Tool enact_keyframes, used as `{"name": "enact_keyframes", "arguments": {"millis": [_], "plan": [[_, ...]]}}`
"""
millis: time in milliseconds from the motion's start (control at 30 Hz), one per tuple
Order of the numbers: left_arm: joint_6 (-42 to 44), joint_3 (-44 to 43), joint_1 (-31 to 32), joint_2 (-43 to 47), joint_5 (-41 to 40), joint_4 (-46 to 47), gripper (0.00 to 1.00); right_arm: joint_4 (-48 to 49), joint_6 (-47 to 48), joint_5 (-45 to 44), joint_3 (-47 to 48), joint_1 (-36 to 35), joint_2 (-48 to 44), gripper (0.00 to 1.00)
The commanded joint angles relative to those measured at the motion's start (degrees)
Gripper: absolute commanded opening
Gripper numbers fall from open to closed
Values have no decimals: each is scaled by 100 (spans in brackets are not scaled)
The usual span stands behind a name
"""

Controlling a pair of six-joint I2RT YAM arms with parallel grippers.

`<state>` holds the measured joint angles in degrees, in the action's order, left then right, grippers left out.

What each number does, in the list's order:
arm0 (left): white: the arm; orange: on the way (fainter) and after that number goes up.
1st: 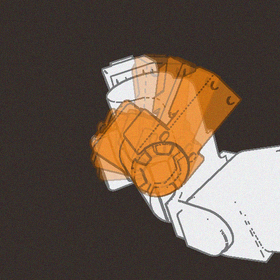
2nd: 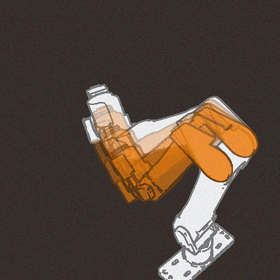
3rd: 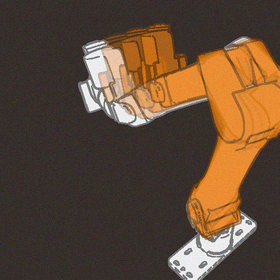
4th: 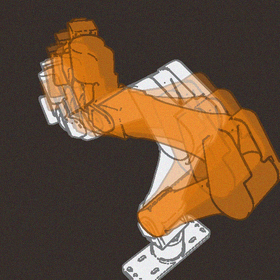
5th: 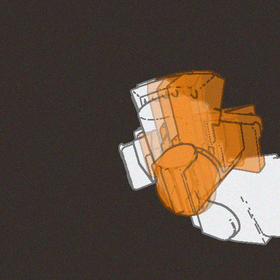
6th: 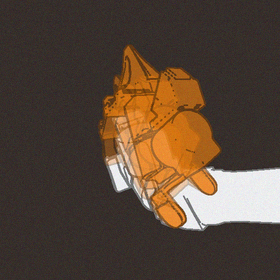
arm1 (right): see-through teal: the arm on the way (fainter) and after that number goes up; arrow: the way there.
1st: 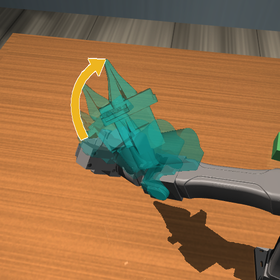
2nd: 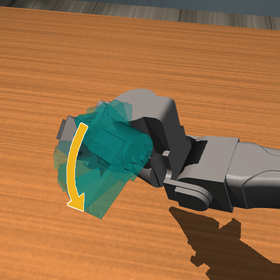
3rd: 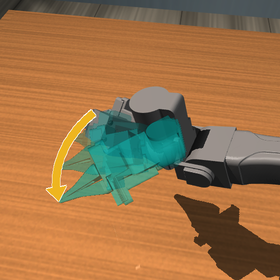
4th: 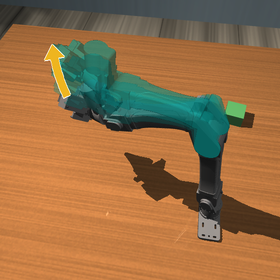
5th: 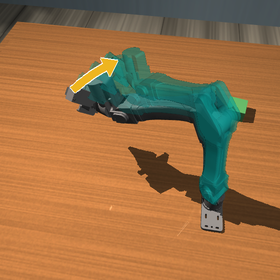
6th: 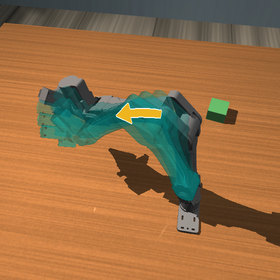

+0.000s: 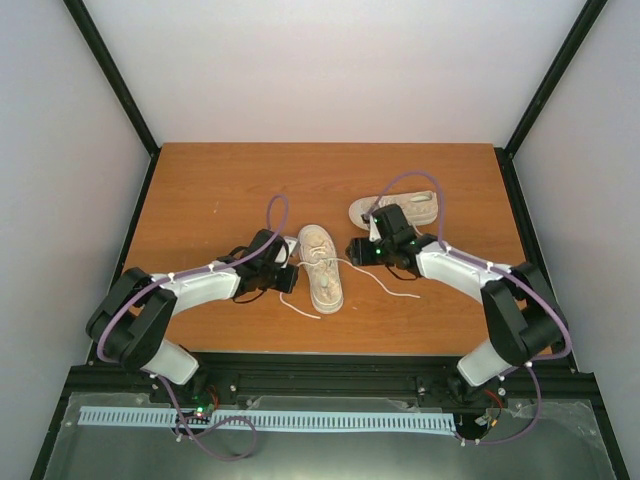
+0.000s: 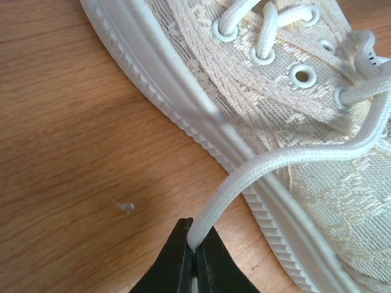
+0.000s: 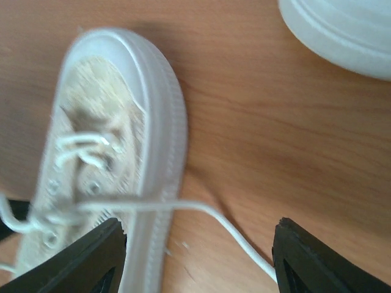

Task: Tie the shoes
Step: Move the shoe to the center of the board.

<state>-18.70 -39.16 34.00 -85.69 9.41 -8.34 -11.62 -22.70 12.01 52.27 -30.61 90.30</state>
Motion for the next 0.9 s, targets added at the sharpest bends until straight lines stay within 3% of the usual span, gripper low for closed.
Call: {"name": "enact_keyframes", "arguments": {"millis": [0, 267, 700, 867], "plan": [[-71, -90, -43, 189, -59, 151, 1, -671, 345, -720, -462, -61, -409, 66], [-168, -160, -42, 221, 16, 155, 1, -970, 399, -1427, -661, -288, -130, 52], [-393, -337, -42, 141, 142, 352, 1, -964, 518, -1667, -556, -311, 376, 37], [-493, -267, -42, 235, 20, 346, 1, -780, 400, -2031, -679, -340, 335, 9]]}}
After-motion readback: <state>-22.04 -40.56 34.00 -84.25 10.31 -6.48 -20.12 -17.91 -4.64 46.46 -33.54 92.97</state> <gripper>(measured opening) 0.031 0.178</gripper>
